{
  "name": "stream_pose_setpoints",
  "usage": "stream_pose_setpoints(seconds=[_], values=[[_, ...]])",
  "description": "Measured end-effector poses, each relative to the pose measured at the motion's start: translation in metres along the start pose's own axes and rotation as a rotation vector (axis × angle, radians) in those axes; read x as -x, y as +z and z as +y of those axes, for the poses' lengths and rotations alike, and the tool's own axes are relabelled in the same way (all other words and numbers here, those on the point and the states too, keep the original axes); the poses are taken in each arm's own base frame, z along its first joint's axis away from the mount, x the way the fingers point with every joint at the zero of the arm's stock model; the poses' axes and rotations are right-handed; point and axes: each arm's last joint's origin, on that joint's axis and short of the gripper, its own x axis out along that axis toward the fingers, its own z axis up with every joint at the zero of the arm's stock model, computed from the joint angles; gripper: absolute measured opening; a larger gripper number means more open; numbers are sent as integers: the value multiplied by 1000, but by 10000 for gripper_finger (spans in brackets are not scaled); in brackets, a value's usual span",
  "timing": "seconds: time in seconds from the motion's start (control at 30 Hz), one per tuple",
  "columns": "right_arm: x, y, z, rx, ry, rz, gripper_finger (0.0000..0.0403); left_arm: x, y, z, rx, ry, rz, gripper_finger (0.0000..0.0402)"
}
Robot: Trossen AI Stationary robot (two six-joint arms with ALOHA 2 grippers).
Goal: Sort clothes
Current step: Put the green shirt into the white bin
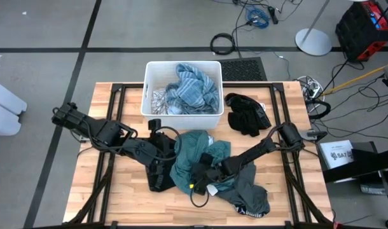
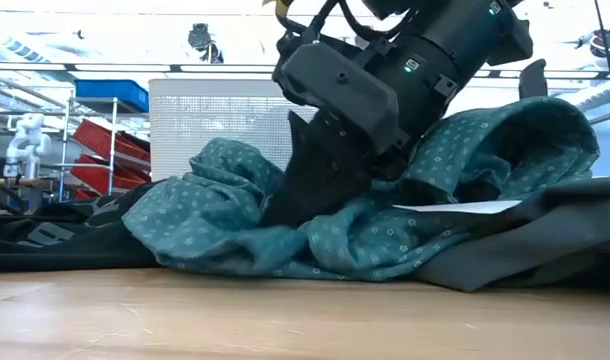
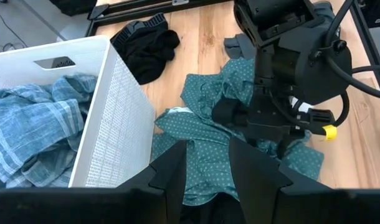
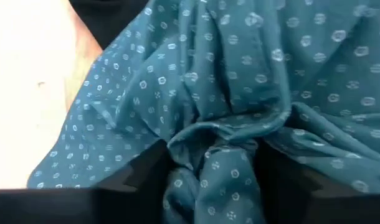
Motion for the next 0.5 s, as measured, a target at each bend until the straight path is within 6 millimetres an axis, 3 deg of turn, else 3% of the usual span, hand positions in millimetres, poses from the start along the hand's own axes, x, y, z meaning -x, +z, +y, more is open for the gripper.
stream_pose_setpoints(seconds=[0.23, 0.37, 0.5], values=[[12, 6, -1, 74, 4, -3, 23, 0, 0, 0, 0, 0, 0, 130], [35, 13, -4, 84, 9, 17, 22, 0, 0, 0, 0, 0, 1, 130], [75, 36, -4, 94, 45, -80, 14, 0, 0, 0, 0, 1, 1, 130]])
